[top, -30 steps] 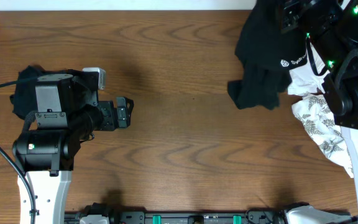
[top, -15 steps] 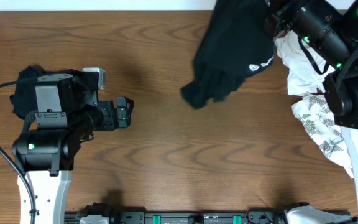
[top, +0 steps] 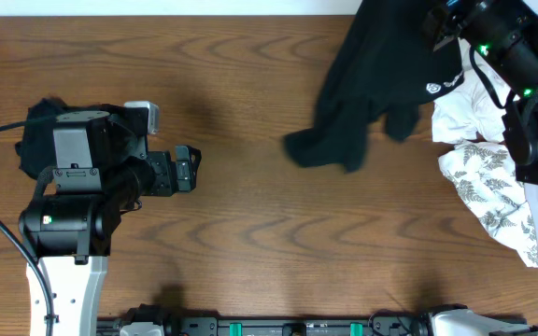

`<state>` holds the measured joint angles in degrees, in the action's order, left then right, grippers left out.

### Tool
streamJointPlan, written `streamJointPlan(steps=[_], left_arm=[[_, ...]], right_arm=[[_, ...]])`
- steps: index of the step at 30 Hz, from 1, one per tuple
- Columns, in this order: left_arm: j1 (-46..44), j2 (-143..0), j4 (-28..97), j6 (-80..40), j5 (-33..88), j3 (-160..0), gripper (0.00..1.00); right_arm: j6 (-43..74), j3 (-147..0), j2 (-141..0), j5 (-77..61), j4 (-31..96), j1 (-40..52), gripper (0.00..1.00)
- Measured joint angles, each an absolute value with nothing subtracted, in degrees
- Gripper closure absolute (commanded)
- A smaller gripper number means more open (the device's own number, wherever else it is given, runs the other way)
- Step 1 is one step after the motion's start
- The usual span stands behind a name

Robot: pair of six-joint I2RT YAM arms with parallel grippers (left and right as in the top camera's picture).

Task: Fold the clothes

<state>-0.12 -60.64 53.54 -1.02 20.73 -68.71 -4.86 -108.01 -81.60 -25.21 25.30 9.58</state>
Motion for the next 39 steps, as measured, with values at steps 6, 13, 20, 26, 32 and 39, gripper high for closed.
streamJointPlan(steps=[6,13,20,26,32,39], left_arm=[[-0.1,-60.7,53.3,-1.0,20.8,-68.7,0.02],[-0.1,-60.6,53.3,-1.0,20.9,-68.7,0.02],[-0.1,-60.7,53.3,-1.0,20.9,-68.7,0.02],[-0.1,-60.7,53.1,-1.0,21.8,-68.7,0.02],[-0.1,-60.7,52.1,-1.0,23.7,-68.7,0.02],[-0.1,-61.3,52.0,-1.0,24.1,-68.7,0.02]], right_arm=[[-4.1,-108.0,-82.3,-42.9,20.3,9.5,0.96],[0.9,-108.0,-83.1,-30.4,24.2,9.5,0.99],[1.5,-108.0,-83.8,-31.8,21.9,9.5,0.99],[6.4,-108.0,-83.7,-23.7,21.3,9.6,0.99],[18.3,-108.0,-83.7,-10.6,24.3,9.6,0.99],[36.4,-108.0,-83.9,0.9,29.5,9.6,0.99]])
